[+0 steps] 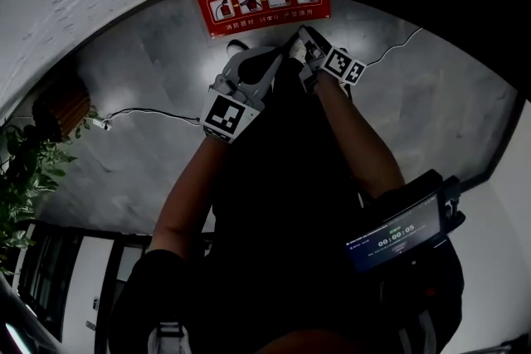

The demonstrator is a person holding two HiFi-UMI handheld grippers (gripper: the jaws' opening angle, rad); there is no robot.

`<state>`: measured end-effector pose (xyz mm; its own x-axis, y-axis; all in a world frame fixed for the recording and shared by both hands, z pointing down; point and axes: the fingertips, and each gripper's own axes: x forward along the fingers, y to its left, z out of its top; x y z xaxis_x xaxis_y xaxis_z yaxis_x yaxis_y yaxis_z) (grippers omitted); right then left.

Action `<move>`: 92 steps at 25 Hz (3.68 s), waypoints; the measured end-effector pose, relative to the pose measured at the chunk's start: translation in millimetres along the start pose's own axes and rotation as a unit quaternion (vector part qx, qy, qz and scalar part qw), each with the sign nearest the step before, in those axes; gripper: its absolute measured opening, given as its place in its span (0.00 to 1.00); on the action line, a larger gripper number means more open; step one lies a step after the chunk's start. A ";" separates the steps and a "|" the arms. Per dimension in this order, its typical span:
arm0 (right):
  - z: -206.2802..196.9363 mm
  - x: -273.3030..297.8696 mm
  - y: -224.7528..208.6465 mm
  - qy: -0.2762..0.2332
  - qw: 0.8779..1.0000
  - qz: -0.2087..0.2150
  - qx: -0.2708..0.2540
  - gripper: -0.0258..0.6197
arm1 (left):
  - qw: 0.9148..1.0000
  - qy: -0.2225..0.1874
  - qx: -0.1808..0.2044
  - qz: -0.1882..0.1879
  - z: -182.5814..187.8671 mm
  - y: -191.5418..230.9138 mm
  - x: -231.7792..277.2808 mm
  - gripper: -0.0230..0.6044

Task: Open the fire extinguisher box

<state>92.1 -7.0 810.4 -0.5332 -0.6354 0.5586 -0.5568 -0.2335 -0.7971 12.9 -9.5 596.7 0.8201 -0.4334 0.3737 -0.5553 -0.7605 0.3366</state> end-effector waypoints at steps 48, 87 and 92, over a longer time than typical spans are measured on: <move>146.2 40.6 151.7 -0.134 0.977 0.140 0.090 0.17 | 0.999 -0.031 0.025 0.024 62.1 16.3 -42.8 0.04; 61.0 -249.2 476.2 -0.056 0.753 0.326 -0.569 0.05 | 0.987 -0.153 0.059 -0.005 245.6 -86.2 -146.1 0.04; 59.1 -268.7 501.4 -0.064 0.736 0.337 -0.584 0.05 | 0.983 -0.165 0.081 -0.002 273.3 -94.3 -158.6 0.04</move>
<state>-6.1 3.1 247.1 -0.9160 -0.3992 0.0406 -0.4012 0.9103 -0.1015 -27.0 -1.3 269.4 0.8376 -0.5425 0.0637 -0.5441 -0.8183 0.1854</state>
